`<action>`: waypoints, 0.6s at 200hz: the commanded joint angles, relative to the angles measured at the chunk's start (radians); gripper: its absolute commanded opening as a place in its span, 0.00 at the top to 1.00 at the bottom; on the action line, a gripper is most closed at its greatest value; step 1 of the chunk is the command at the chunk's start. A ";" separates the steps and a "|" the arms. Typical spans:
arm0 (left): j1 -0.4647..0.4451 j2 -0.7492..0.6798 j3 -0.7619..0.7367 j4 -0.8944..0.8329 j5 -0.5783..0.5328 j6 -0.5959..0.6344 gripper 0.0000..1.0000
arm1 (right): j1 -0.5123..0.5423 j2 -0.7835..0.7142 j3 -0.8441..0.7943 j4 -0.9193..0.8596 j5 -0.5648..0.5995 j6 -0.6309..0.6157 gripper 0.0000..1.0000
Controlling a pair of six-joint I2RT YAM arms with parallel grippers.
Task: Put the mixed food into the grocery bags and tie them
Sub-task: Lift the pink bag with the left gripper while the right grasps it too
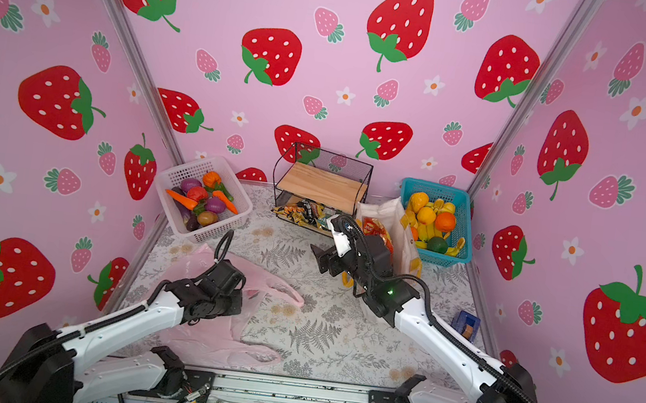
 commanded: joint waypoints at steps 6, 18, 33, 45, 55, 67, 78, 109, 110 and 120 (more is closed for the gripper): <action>0.002 -0.199 -0.019 0.260 0.206 -0.212 1.00 | 0.002 -0.060 -0.015 -0.035 -0.059 0.063 0.09; 0.004 -0.236 -0.013 0.358 0.228 -0.279 1.00 | -0.009 -0.083 -0.014 -0.044 -0.019 0.099 0.09; 0.006 -0.240 0.026 0.417 0.236 -0.314 1.00 | -0.057 -0.109 -0.007 -0.068 0.020 0.170 0.09; 0.006 -0.229 0.054 0.470 0.243 -0.337 1.00 | -0.107 -0.118 0.008 -0.088 -0.002 0.225 0.09; 0.007 -0.213 0.068 0.518 0.258 -0.359 1.00 | -0.142 -0.121 0.009 -0.091 -0.033 0.272 0.10; 0.006 -0.191 0.083 0.563 0.264 -0.383 1.00 | -0.172 -0.123 0.003 -0.082 -0.086 0.314 0.10; 0.006 -0.174 0.088 0.609 0.301 -0.404 1.00 | -0.176 -0.123 -0.009 -0.065 -0.115 0.337 0.10; 0.001 -0.130 0.096 0.700 0.316 -0.436 1.00 | -0.146 -0.124 -0.110 0.119 -0.295 0.415 0.10; 0.001 -0.129 0.096 0.702 0.316 -0.436 1.00 | -0.144 -0.123 -0.113 0.126 -0.297 0.418 0.10; -0.005 -0.119 0.100 0.711 0.315 -0.436 1.00 | -0.107 -0.116 -0.139 0.181 -0.315 0.433 0.10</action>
